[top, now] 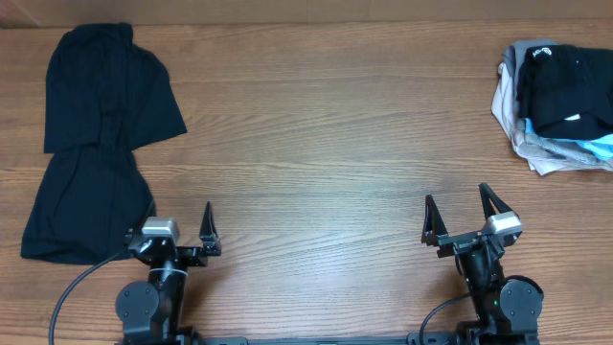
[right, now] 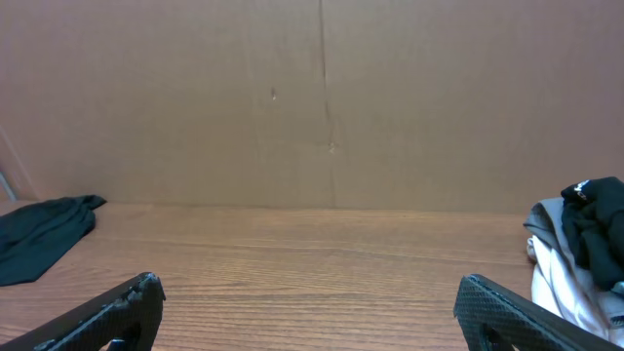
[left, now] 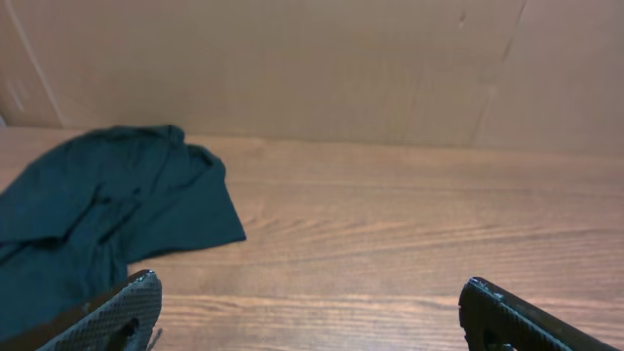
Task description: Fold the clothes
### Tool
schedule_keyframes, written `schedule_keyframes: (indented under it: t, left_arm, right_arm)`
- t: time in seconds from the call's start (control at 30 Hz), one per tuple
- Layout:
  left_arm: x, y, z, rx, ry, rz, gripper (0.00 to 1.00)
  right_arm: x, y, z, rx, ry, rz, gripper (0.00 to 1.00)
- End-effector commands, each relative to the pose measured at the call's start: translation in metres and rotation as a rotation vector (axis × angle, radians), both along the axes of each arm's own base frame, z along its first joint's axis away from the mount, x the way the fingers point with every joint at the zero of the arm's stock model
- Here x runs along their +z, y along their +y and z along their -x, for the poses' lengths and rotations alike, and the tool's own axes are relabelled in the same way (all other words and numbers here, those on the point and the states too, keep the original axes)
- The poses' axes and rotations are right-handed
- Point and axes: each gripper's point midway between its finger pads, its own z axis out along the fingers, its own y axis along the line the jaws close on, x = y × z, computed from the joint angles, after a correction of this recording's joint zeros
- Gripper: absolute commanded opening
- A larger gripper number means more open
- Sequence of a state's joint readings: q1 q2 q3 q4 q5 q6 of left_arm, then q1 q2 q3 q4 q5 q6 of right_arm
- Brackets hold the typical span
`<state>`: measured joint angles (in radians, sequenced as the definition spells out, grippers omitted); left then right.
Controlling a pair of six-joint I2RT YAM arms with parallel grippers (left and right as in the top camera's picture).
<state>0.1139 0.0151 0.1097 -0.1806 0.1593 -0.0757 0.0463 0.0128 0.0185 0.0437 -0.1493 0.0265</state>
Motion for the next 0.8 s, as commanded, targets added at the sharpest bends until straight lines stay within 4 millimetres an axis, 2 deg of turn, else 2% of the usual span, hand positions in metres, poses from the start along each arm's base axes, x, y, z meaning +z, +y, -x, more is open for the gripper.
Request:
schedule_keyframes:
  t: [0.0, 0.43, 0.63, 0.77]
  left_arm:
    - [0.022, 0.003, 0.004, 0.017, -0.045, -0.008, 1.00]
    - [0.022, 0.003, 0.005, 0.017, -0.042, -0.008, 1.00]
    - [0.006, 0.023, 0.007, 0.134, 0.026, -0.011, 1.00]
    - [-0.007, 0.028, 0.009, 0.165, 0.080, -0.012, 1.00]
  right_arm:
    - [0.019, -0.001, 0.004, 0.000, -0.045, -0.009, 1.00]
    - [0.025, -0.001, 0.005, -0.005, -0.064, -0.011, 1.00]
    - [0.003, -0.011, 0.000, -0.064, 0.024, -0.012, 1.00]
    - [-0.008, -0.012, 0.000, -0.066, 0.067, -0.009, 1.00]
